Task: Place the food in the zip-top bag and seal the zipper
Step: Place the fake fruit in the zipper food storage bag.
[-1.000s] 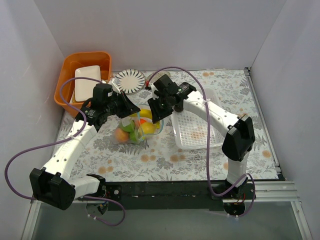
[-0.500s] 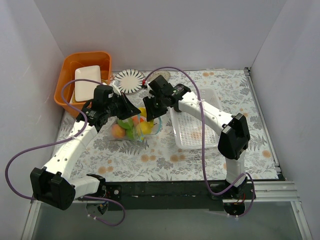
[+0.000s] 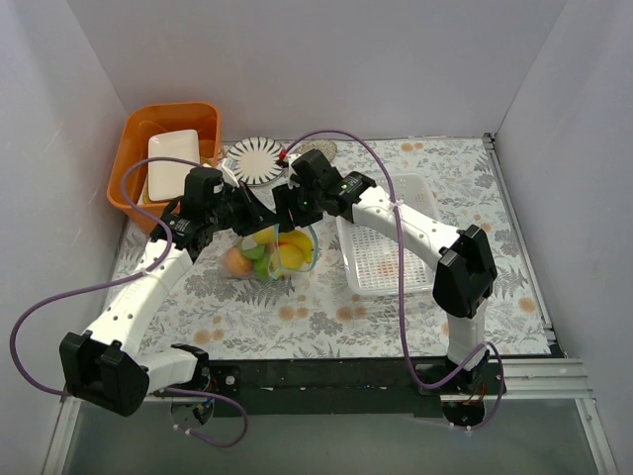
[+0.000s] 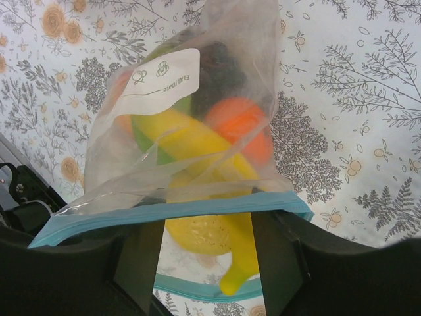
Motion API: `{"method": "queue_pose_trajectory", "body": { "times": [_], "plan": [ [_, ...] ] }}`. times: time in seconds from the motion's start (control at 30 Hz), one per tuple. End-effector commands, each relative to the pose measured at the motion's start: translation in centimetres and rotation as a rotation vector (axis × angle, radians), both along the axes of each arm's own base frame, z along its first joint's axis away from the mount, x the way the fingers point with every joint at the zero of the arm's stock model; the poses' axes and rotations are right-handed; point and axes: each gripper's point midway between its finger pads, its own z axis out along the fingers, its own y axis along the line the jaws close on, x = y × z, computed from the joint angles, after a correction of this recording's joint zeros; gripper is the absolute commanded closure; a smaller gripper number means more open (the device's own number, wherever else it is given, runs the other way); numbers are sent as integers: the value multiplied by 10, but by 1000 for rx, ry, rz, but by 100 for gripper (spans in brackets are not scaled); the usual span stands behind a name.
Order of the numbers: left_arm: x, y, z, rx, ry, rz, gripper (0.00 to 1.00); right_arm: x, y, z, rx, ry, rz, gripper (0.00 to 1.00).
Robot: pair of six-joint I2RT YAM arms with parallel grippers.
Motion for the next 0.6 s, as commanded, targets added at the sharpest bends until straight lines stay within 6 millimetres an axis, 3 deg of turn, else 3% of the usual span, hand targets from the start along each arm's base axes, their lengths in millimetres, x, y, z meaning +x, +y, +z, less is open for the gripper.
{"method": "queue_pose_trajectory", "body": {
  "times": [0.0, 0.07, 0.1, 0.2, 0.23, 0.37, 0.43, 0.57],
  "plan": [
    [-6, -7, 39, -70, -89, -28, 100, -1, 16, 45, 150, -82, 31, 38],
    [-3, -4, 44, -63, -107, -9, 100, -1, 9, 54, 153, -113, 23, 38],
    [-2, -2, 43, -55, -104, 1, 100, 0, 1, 46, 124, -124, -8, 38],
    [3, 2, 46, -30, -105, 31, 100, 2, -28, 73, 119, -216, -95, 38],
    [5, 6, 47, -21, -103, 57, 100, 3, -41, 63, 83, -220, -129, 38],
    [11, 11, 70, -11, -165, 88, 100, 12, -92, 57, 18, -278, -285, 36],
    [14, 12, 73, -2, -171, 93, 100, 23, -124, 52, -22, -287, -384, 36],
    [12, 11, 63, 14, -142, 77, 100, 38, -172, 18, -129, -231, -502, 36]
  ]
}}
